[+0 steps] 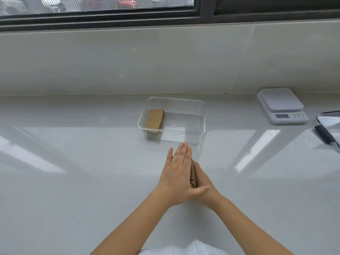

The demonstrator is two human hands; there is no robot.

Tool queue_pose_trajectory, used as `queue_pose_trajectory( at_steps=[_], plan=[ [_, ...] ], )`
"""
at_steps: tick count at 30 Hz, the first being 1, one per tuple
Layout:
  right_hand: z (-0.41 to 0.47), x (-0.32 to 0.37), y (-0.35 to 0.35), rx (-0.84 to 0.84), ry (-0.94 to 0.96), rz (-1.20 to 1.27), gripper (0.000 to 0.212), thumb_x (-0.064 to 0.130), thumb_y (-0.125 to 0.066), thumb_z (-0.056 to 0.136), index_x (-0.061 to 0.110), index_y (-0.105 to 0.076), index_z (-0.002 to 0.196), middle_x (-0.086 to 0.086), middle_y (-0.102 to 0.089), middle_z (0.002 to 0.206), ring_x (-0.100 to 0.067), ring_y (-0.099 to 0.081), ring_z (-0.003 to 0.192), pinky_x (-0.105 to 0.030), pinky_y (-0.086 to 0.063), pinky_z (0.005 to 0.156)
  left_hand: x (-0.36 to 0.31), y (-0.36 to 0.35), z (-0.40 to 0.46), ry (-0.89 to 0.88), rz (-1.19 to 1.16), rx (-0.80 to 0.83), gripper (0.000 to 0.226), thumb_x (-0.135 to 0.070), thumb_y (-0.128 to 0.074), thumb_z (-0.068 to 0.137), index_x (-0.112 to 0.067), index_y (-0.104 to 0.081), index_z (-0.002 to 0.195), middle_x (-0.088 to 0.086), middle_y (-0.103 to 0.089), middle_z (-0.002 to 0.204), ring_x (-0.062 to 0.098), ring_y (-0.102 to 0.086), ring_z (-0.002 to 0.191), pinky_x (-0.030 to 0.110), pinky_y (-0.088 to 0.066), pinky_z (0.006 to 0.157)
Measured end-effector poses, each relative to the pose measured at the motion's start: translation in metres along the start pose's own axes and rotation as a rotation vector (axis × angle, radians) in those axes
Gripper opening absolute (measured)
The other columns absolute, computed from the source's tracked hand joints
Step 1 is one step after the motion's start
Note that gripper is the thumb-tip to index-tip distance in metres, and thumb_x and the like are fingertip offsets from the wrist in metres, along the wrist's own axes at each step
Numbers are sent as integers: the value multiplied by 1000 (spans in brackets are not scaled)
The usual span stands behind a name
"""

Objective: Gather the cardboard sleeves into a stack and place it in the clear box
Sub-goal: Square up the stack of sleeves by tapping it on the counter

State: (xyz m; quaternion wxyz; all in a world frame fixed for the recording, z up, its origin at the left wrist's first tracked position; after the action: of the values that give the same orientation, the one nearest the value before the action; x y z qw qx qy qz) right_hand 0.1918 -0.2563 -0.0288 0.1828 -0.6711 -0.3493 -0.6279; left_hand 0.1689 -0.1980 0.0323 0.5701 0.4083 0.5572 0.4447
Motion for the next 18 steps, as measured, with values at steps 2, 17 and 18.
queue_pose_trajectory(
  at_steps=[2,17,18],
  plan=[
    [-2,3,-4,-20,15,85,96,62,-68,71,14,-29,145,3,-41,146,-9,-41,135,-36,-36,112,1,-1,0,3,8,3,114,-76,-38,71,-4,4,149,10,12,159,18,21,144,43,9,117],
    [11,33,7,-212,206,-697,37,29,-67,63,14,-52,93,3,-52,83,-18,-50,74,-30,-44,61,32,7,-12,105,-484,-315,41,-41,-47,84,-13,-54,113,-1,-61,107,15,-55,101,36,-39,96],
    [10,40,5,-253,295,-892,38,30,-68,59,15,-52,91,3,-52,81,-19,-49,72,-27,-39,61,42,1,-16,170,-606,-326,37,-40,-43,85,-16,-52,112,-4,-59,106,12,-54,101,36,-41,93]
  ],
)
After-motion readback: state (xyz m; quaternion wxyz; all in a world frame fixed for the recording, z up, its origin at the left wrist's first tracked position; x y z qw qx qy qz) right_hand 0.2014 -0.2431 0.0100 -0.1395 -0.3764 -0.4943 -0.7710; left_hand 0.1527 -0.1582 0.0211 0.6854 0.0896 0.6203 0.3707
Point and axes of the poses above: each hand's wrist, its own z-axis towards the middle knuckle, its own y-axis out of the back of the hand, x = y × z, the point moved 8 cm from there along z, towards the middle knuckle
